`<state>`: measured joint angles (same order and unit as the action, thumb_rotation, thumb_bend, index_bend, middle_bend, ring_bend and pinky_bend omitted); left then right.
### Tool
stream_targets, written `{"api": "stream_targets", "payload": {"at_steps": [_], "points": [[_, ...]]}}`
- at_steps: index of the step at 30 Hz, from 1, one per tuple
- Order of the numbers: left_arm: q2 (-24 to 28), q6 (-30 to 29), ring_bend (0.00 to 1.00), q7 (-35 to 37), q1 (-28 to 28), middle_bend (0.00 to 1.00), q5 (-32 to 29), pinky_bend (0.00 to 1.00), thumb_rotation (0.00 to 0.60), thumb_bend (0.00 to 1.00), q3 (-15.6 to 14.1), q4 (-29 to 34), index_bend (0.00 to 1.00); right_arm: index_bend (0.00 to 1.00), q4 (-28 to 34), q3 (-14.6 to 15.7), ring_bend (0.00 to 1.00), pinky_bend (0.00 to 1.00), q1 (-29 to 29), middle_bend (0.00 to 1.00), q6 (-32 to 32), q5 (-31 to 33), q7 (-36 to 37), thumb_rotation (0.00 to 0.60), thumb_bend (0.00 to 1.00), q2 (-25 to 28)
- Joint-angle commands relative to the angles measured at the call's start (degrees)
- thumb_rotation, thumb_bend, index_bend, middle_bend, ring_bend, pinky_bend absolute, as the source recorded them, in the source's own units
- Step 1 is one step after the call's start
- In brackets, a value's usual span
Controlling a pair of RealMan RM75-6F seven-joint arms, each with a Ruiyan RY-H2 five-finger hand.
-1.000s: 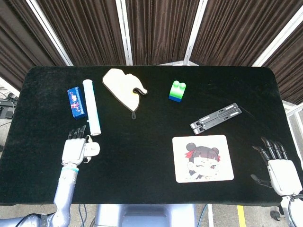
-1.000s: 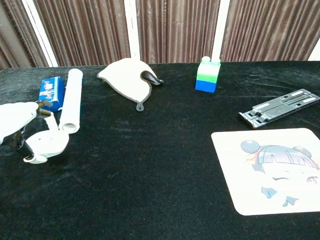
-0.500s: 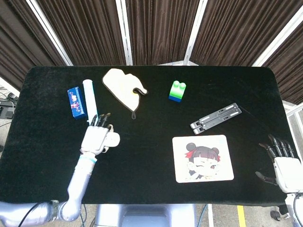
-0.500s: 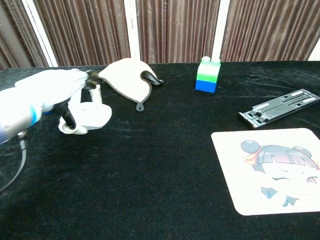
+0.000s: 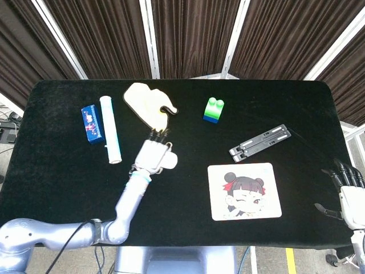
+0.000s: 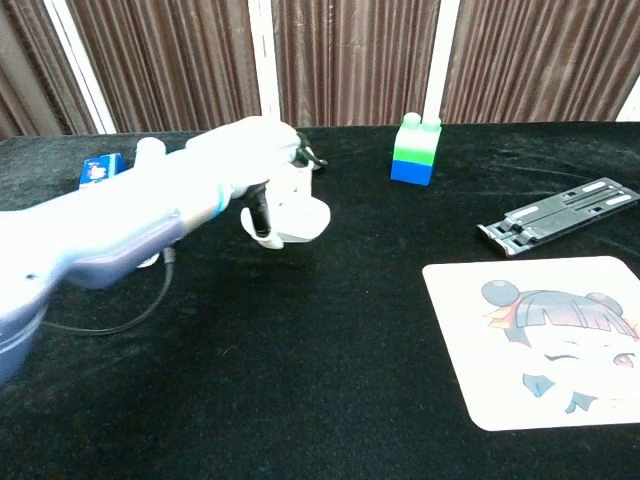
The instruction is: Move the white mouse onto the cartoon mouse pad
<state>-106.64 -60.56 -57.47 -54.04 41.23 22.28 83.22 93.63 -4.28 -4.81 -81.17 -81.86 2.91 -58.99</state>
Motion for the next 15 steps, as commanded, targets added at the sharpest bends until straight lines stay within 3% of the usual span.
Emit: {"api": "stream_targets", "payload": {"at_steps": [1,7,9,11,13,15], "points": [[-4.45,1.87,0.0,-1.34,-4.94,0.0,-4.23,0.0,0.6,0.34,2.62,-5.79,0.52,0.18,-0.34,-0.21,0.0,0.0,-0.15,0.0,0.45,0.6,0.09,0.6,0.03,-0.1],[-10.08,3.09,0.0,-0.27,-10.12,0.0,-6.18,0.0,0.6,0.34,3.36,-13.2,0.49,0.18,-1.39,-0.77,0.0,0.0,-0.5,0.0,1.19,1.89,-0.11,0.6,0.03,-0.59],[-11.19,3.41,0.0,-0.05,-11.15,0.0,-6.21,0.0,0.6,0.34,3.05,-14.9,0.39,0.18,-1.47,-0.8,0.0,0.0,-0.63,0.0,1.49,2.06,-0.16,0.6,0.03,-0.64],[-12.02,3.62,0.0,-0.19,-11.96,0.0,-6.6,0.0,0.6,0.3,2.74,-16.07,0.22,0.18,-1.57,-0.77,0.0,0.0,-0.68,0.0,1.7,2.14,-0.26,0.6,0.03,-0.72],[-12.28,3.59,0.0,0.14,-12.29,0.0,-6.74,0.0,0.6,0.19,2.57,-16.35,0.04,0.18,-1.62,-0.72,0.0,0.0,-0.7,0.0,1.78,2.12,-0.36,0.6,0.03,-0.72],[-12.04,3.21,0.0,0.59,-12.27,0.0,-6.29,0.0,0.6,0.1,2.16,-16.07,0.0,0.18,-1.62,-0.7,0.0,0.0,-0.7,0.0,1.78,2.11,-0.51,0.6,0.03,-0.78]]}}
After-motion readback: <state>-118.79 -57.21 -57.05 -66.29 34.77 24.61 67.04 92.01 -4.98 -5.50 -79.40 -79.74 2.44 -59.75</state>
